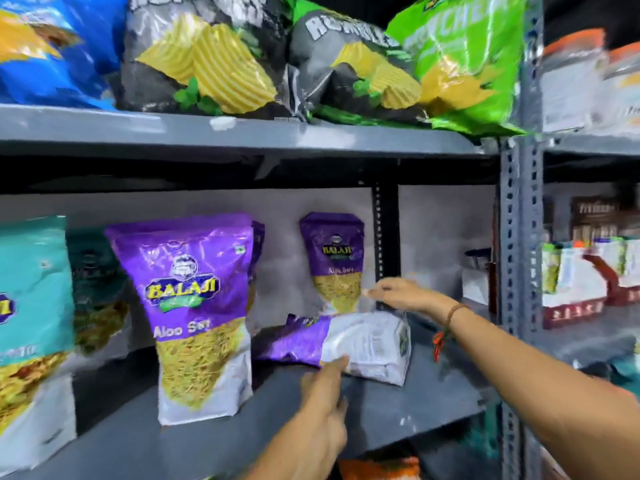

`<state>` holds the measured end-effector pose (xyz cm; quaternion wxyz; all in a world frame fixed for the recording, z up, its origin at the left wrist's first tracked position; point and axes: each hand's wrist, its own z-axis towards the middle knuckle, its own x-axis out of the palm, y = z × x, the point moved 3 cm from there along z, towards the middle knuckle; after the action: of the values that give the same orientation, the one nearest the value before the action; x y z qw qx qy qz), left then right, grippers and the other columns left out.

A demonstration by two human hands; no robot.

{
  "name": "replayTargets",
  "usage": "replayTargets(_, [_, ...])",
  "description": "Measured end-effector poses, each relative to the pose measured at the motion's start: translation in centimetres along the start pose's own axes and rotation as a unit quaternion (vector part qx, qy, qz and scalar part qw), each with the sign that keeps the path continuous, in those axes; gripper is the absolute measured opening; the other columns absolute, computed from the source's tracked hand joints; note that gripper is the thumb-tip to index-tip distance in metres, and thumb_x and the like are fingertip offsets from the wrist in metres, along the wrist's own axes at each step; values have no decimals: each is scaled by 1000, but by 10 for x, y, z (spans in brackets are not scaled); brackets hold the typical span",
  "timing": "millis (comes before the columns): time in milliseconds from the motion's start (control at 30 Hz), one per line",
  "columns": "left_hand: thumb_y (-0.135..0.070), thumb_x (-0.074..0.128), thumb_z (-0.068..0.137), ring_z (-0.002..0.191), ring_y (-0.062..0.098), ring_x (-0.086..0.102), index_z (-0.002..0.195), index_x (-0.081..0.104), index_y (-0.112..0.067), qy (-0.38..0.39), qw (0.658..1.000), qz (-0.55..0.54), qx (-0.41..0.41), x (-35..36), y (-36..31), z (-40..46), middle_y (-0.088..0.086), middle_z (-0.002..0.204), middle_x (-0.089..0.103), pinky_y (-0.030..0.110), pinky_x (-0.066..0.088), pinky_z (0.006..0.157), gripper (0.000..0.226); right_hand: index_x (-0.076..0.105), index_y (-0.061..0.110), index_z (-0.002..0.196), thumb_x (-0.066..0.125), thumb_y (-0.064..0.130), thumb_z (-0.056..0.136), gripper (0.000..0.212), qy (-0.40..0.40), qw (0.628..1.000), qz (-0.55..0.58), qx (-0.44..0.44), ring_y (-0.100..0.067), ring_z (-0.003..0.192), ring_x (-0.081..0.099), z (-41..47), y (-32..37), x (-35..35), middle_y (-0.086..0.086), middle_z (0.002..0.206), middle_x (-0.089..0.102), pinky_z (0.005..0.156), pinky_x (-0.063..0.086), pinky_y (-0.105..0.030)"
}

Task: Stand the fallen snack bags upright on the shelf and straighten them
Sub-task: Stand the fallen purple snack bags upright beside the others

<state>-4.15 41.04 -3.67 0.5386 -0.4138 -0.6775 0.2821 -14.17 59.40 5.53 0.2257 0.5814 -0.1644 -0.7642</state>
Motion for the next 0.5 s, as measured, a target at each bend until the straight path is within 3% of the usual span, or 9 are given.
replayTargets(100, [-11, 59, 92, 70, 14, 50, 108, 55, -13, 1, 999, -45, -10, 24, 10, 9, 4, 82, 56, 26, 38, 59, 17, 65, 13, 121, 37, 61, 93, 62, 151, 987, 42, 47, -17, 113, 59, 8, -16, 13, 2, 123, 62, 96, 43, -29])
replayTargets(133, [-12, 57, 93, 72, 14, 52, 111, 55, -15, -3, 998, -57, -9, 30, 12, 13, 4, 84, 58, 26, 39, 59, 18, 62, 18, 128, 36, 64, 92, 64, 203, 975, 62, 65, -17, 119, 59, 9, -21, 19, 3, 131, 61, 97, 43, -29])
replayTargets(200, [-9, 49, 95, 70, 17, 53, 100, 56, -16, -10, 999, -45, -5, 38, 15, 22, 6, 80, 58, 27, 41, 62, 11, 59, 27, 131, 40, 69, 87, 64, 265, 958, 79, 79, -14, 117, 59, 13, -31, 26, 5, 131, 62, 84, 45, -24])
replayTargets(267, [-3, 42, 93, 65, 19, 52, 86, 55, -13, -20, 999, -23, -11, 41, 16, 32, 7, 73, 57, 29, 44, 63, 18, 63, 27, 126, 47, 73, 81, 65, 287, 950, 94, 84, -15, 108, 65, 20, -38, 30, 5, 123, 68, 79, 51, -24])
replayTargets(333, [3, 38, 90, 62, 20, 52, 85, 57, -11, -29, 999, -4, -13, 40, 16, 40, 9, 70, 57, 30, 50, 55, 24, 69, 26, 118, 57, 75, 72, 68, 286, 949, 116, 68, -18, 107, 69, 27, -45, 32, 2, 115, 74, 93, 54, -32])
replayTargets(400, [7, 36, 86, 68, 23, 56, 102, 60, -10, -42, 999, 8, 7, 40, 14, 47, 11, 80, 63, 28, 55, 44, 34, 75, 24, 103, 65, 71, 68, 60, 255, 953, 155, 40, -18, 97, 73, 27, -49, 30, 0, 105, 78, 93, 54, -32])
replayTargets(500, [10, 34, 85, 77, 21, 64, 117, 59, -18, -25, 997, 27, 66, 44, 1, 53, 7, 98, 72, 29, 56, 46, 49, 75, 14, 100, 73, 63, 66, 60, 184, 950, 254, -3, -19, 91, 70, 23, -51, 20, -10, 105, 77, 88, 50, -36])
